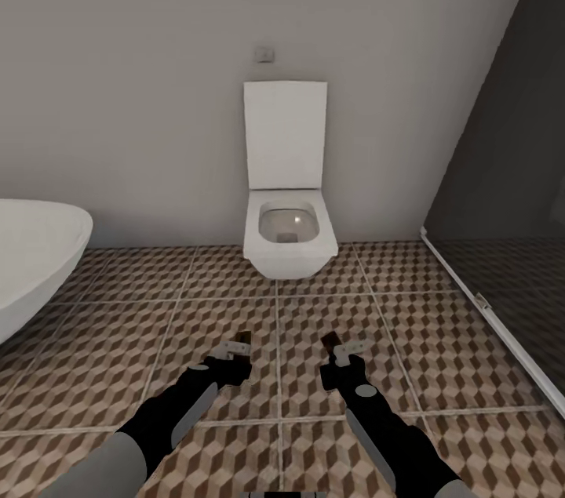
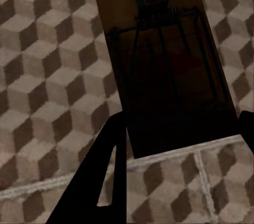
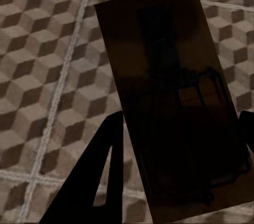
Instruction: Take the four mousetraps from the cabinet in the bathroom and place them on the bathroom floor. Make sure all four end up on the same floor surface, and ensure that at least two of them are either under or directly next to the same bathroom sink.
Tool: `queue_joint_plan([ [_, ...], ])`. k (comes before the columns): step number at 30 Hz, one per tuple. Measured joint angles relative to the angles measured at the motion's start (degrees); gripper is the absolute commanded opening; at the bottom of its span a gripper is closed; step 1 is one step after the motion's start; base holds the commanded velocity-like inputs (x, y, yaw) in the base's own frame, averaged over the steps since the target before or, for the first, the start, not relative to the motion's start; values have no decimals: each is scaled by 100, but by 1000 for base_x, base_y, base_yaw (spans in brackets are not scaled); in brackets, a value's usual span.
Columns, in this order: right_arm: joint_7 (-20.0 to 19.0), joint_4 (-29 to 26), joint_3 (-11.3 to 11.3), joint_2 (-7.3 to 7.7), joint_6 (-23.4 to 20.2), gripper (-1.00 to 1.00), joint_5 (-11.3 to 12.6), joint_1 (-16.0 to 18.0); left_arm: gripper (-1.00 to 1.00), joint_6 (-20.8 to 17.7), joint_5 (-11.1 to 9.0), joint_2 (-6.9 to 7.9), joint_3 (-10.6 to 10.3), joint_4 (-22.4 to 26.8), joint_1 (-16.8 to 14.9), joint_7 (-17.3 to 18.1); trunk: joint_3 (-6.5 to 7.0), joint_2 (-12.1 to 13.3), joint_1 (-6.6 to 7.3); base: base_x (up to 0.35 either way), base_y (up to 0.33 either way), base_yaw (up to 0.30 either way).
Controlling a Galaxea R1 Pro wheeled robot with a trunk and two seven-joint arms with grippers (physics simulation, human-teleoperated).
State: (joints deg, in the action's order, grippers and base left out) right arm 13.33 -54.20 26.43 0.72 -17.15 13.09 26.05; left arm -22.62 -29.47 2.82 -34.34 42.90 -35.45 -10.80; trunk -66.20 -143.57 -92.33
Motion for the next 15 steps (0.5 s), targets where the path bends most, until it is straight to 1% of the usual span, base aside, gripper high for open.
queue_joint_plan([
  [3,0,0,0,0,0,-100,0,0,-100,1,0,0,-1,-4,0,0,0,0,0,289,156,0],
  [6,1,-1,-1,0,1,-100,3,0,-100,2,0,0,-22,-10,0,1,0,0,1,316,20,0],
  [10,1,-2,-2,0,2,-100,4,0,-100,4,0,0,-46,-13,0,1,0,0,1,317,-92,0],
  [15,1,-2,-2,0,-1,-100,3,0,-100,4,0,0,-55,-14,0,1,0,0,0,265,-153,0],
])
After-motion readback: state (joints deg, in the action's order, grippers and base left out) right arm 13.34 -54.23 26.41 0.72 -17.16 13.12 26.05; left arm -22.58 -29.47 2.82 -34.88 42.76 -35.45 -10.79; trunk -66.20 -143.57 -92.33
